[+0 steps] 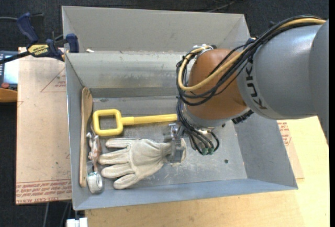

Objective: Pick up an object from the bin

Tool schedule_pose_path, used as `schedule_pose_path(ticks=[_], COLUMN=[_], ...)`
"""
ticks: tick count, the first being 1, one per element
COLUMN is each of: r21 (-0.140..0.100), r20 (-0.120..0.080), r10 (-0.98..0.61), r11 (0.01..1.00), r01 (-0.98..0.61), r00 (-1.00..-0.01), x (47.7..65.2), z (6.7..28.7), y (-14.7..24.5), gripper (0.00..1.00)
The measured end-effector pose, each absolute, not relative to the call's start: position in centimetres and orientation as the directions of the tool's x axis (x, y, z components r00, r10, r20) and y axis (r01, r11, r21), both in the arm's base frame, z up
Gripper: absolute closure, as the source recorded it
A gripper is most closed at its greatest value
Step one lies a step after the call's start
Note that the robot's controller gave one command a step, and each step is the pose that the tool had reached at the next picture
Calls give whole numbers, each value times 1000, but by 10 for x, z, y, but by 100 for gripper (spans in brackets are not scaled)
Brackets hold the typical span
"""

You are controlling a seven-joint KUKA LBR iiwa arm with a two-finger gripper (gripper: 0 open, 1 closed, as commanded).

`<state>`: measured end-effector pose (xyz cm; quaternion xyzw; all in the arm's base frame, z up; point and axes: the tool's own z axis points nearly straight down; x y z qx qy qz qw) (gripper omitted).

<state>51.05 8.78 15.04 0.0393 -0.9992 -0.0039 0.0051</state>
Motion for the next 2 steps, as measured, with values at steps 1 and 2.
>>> schedule_pose_path(ticks=[1, 2], r21=[7, 8], r20=[10, 11], r10=[-77, -90], r11=[997, 996], r01=[-77, -90], r00=[-997, -996], x=[519, 501], z=[264, 369], y=[86, 89], gripper=[100, 100])
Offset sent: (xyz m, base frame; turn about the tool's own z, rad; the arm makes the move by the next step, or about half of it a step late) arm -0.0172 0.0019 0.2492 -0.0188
